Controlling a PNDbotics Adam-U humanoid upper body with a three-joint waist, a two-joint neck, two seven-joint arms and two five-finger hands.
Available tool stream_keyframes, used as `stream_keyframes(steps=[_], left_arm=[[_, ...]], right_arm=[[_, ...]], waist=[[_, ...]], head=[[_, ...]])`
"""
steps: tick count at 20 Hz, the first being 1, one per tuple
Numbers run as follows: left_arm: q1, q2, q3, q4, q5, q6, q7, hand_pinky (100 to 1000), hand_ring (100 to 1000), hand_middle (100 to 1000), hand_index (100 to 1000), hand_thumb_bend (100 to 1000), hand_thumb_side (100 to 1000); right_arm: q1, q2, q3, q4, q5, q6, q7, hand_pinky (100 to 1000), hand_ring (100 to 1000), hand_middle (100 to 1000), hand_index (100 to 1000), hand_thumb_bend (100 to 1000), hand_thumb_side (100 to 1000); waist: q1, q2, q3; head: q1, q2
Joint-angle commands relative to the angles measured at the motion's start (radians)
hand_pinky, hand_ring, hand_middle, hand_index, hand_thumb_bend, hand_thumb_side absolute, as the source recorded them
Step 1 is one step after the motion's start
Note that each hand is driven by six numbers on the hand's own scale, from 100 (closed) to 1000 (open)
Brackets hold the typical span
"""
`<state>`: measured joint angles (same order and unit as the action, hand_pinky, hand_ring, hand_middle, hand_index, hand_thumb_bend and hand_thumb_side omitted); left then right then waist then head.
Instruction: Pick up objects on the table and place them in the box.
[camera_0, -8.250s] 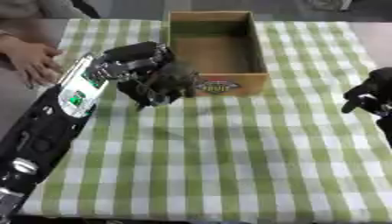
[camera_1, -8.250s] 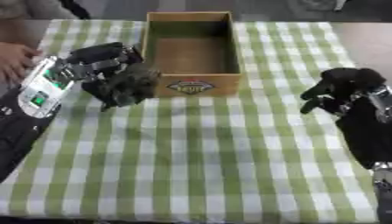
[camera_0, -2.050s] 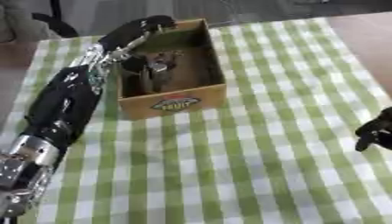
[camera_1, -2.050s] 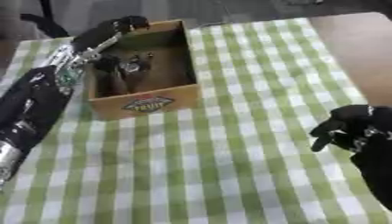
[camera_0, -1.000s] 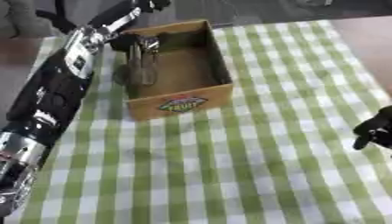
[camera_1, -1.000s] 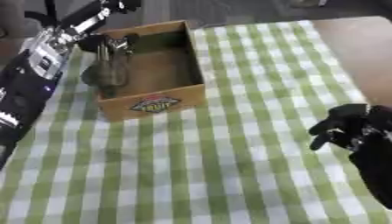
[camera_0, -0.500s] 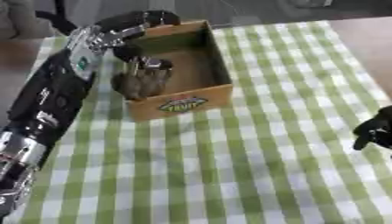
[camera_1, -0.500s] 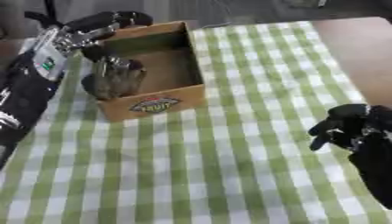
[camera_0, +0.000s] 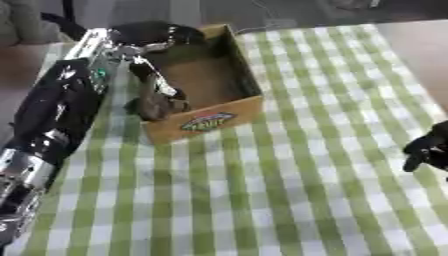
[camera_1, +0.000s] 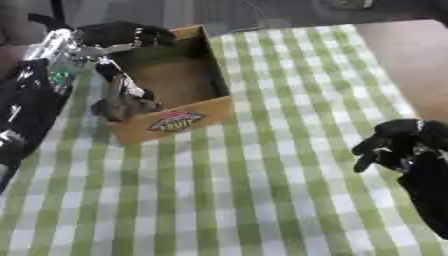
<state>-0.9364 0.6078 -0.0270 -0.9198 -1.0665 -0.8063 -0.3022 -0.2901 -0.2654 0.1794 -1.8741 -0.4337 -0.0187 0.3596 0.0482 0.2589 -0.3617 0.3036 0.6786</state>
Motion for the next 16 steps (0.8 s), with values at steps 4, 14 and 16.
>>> stream_keyframes(steps=[4,14,16], left_arm=[[-0.018,0.048,0.024,-0.002,-0.014,-0.018,0.054,913,933,949,967,637,311],[-0.011,0.075,0.043,-0.009,0.127,0.053,0.118,856,890,911,942,448,158],[-0.008,0.08,0.045,-0.012,0.152,0.065,0.114,852,885,907,938,439,159]], right_arm=[[-0.006,-0.015,-0.007,-0.006,-0.004,-0.002,0.008,507,621,537,700,100,786],[-0.003,-0.016,-0.008,-0.004,-0.002,-0.002,0.012,507,622,538,701,100,787],[-0.002,-0.016,-0.009,-0.004,-0.002,-0.002,0.012,508,623,538,701,100,788]], waist=[[-0.003,-0.021,0.006],[-0.002,-0.024,0.014],[-0.002,-0.024,0.014]], head=[[-0.006,0.009],[-0.009,0.011],[-0.009,0.01]])
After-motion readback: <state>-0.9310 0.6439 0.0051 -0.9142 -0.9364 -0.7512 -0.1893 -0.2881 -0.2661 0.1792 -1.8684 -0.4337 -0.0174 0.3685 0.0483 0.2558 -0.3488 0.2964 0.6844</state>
